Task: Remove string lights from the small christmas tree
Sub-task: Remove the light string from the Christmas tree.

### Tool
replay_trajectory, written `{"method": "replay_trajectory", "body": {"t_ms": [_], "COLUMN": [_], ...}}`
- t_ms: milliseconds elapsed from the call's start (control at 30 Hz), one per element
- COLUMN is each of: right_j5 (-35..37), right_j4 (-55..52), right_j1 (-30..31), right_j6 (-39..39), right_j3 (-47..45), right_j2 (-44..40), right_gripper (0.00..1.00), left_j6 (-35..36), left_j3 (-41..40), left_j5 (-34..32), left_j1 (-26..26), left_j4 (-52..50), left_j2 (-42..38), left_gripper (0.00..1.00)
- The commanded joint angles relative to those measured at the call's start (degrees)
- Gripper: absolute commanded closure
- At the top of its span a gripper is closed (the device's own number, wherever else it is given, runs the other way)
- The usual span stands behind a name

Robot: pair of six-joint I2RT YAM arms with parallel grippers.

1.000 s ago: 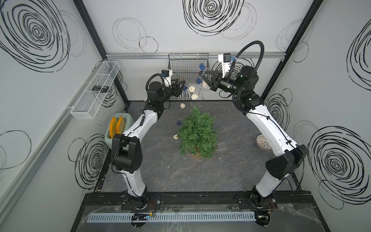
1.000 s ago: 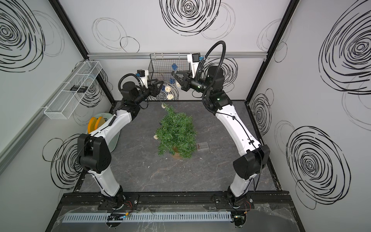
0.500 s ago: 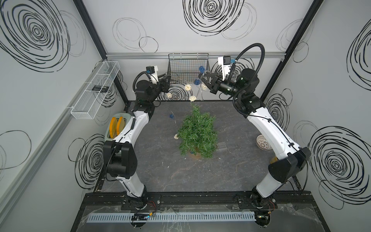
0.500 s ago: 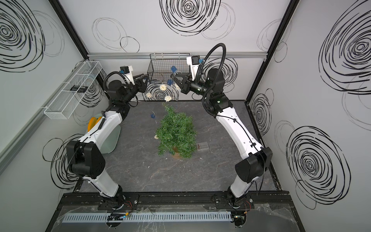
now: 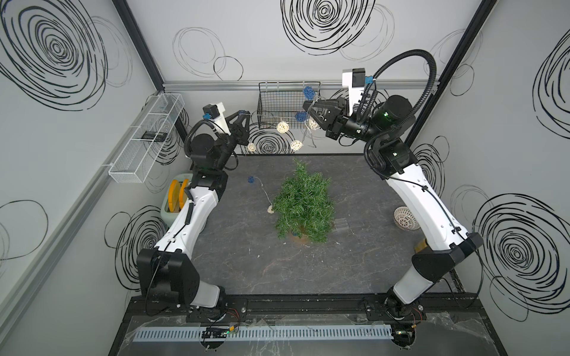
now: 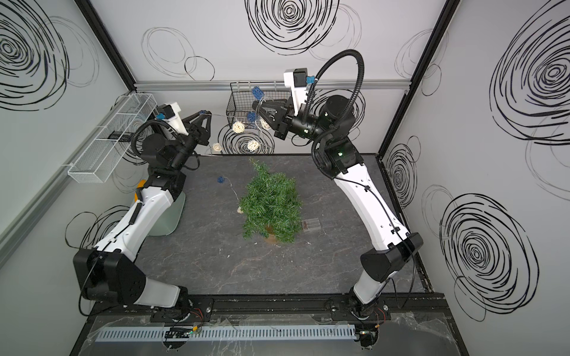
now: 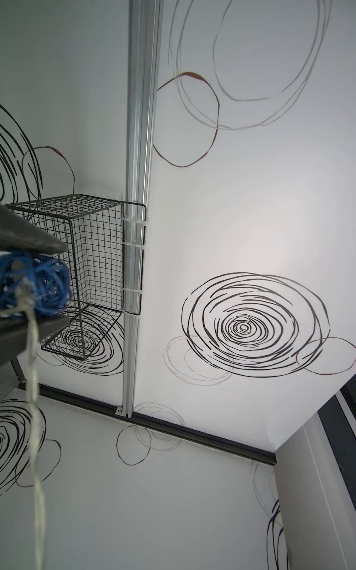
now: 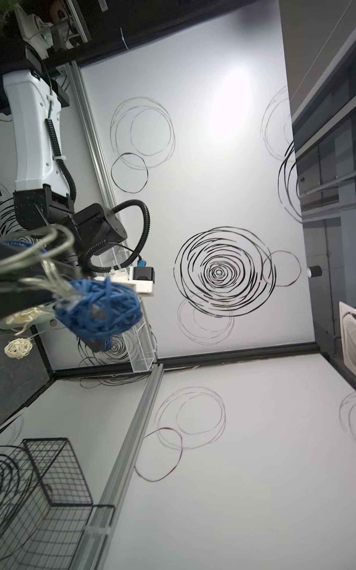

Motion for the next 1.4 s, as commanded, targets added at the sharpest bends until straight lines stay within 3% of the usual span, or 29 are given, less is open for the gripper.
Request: {"method": "replay_trajectory", "body": {"t_ms": [0, 400, 567, 767, 1000, 1200, 1367], "right_j5": [-2.1, 0.0, 3.9, 10.5, 19.0, 25.3, 29.0], "right_j4": [-1.3, -6.7, -8.4, -7.4, -5.2, -4.9, -5.0], "right_j1": [1.9, 10.1, 15.2, 22.8, 31.9, 38.4, 41.5], "right_j6": [-1.5, -6.1, -8.7, -10.2, -11.0, -11.7, -12.5], "right_j3": [2.8, 2.5, -4.0, -19.4, -38.6, -47.2, -53.1], "right_j2": [0.3, -4.1, -9.9, -20.3, -30.1, -33.1, -34.2], "right_gripper": [1.00, 1.00, 1.00, 1.00, 1.00, 1.00, 1.00], "left_j6": [-1.0, -1.6, -2.5, -2.8, -0.8, 1.4, 0.4], "left_j3": [-2.2, -9.9, -13.8, -16.4, -20.2, -22.3, -25.6], "left_j5": [-1.7, -4.1, -5.1, -6.2, -9.9, -16.0, -16.9], "left_j1": [0.7, 0.8, 0.5, -0.9, -7.4, -15.5, -19.3], "left_j4": [3.8, 1.7, -0.3, -4.7, -12.4, -19.2, -21.5], "left_j2": [-3.8, -17.0, -23.2, -30.4, -40.9, -49.4, -53.2], "left_gripper": [0.65, 0.68, 0.68, 0.70, 0.71, 0.72, 0.73]}}
